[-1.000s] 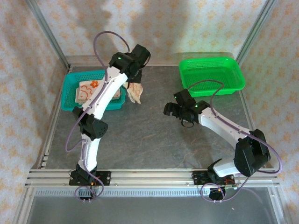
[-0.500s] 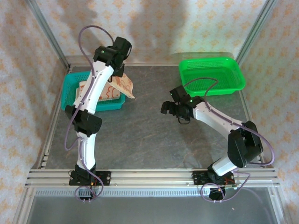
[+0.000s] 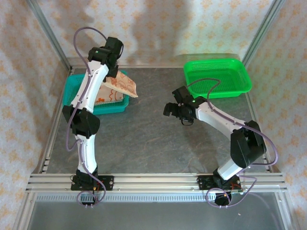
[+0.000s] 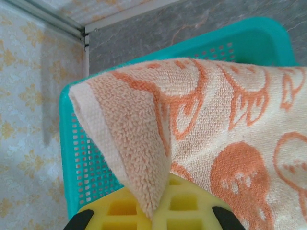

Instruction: Fold and stack the towels

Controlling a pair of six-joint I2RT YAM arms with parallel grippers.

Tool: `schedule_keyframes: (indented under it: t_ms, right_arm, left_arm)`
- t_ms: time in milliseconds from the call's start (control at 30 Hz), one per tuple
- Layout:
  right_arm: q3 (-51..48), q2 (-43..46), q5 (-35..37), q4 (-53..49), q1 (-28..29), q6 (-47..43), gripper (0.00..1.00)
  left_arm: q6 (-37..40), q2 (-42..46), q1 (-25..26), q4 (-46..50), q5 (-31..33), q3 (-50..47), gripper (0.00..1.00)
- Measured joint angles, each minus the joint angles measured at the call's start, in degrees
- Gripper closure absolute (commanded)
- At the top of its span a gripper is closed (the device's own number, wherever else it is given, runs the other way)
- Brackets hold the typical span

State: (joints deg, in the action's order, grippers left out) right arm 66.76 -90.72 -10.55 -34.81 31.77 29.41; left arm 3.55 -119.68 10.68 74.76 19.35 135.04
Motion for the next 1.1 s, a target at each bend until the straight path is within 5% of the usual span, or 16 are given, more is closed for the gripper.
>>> schedule_keyframes:
  t_ms: [600, 1100]
  right_arm:
    - [2.4, -2.0, -0.4, -0.4, 0.0, -1.6, 0.01]
    - [2.4, -2.8, -0.8, -0.4, 0.0, -2.0, 0.01]
  left_arm:
    - [3.5, -1.7, -5.7, -10.9, 6.7, -15.0, 1.00]
    - [4.0, -4.4, -9.4, -15.2, 7.1, -15.8, 1.00]
